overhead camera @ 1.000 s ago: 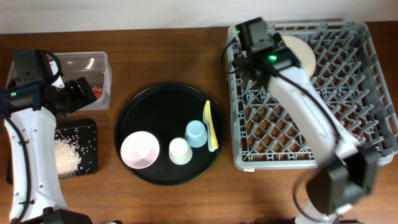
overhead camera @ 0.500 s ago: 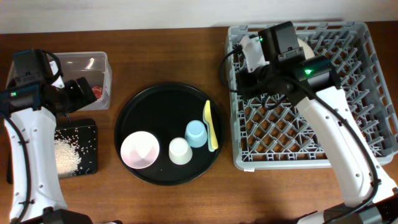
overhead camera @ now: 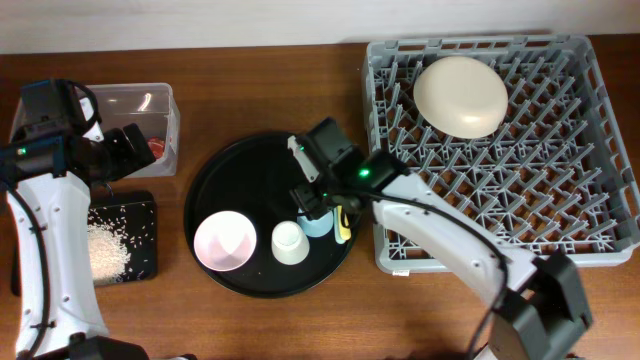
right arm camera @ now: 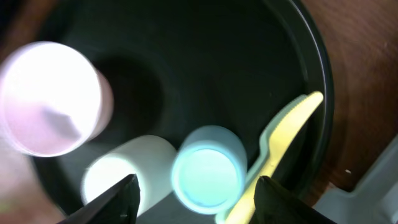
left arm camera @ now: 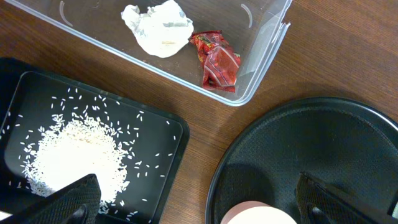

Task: Sort waste into correct bins and load items into the dishwasher rack
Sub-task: 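Lower the right gripper onto the light-blue cup and grasp it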

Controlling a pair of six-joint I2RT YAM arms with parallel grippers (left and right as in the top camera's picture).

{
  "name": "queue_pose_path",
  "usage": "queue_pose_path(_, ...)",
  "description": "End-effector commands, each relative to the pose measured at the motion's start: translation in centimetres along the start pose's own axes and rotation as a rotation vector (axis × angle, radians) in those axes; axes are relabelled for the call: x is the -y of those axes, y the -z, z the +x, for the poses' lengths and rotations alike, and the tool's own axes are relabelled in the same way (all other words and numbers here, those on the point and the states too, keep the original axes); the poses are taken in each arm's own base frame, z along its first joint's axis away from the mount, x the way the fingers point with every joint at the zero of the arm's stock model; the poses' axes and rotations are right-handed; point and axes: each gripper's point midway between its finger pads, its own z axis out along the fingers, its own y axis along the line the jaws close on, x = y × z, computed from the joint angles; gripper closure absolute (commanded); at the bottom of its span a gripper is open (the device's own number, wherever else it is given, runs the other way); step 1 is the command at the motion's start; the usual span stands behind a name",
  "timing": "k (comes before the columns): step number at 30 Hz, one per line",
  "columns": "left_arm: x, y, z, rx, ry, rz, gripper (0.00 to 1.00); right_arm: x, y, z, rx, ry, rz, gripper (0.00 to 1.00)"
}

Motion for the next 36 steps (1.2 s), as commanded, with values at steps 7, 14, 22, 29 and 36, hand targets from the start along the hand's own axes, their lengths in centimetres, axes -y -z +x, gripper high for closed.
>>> queue_pose_path(7, -0.1, 0.9, -0.5, 0.03, 0.005, -0.002, 0.01, 1.6, -5.2, 2.3, -0.098, -0.09, 0.137, 0.3)
queue_pose_path(14, -0.1, 0.9, -0.5, 0.03, 0.005, -0.002, 0.01, 1.6, -5.3, 3.2, -0.134, -0.117, 0.141, 0.22)
queue_pose_path(22, -0.1, 0.9, -0.5, 0.03, 0.005, -0.002, 0.01, 0.4, -5.2, 4.4, -0.192, -0.153, 0.076, 0.19)
queue_pose_path(29, -0.1, 0.9, -0.5, 0.03, 0.005, -0.002, 0.01, 0.5, -5.1, 5.0, -0.214, -0.153, 0.079, 0.23)
queue_pose_path(36, -0.1, 0.9, -0.5, 0.03, 0.005, -0.002, 0.01, -0.3, -5.2, 5.4, -0.237, -0.159, 0.035, 0.24)
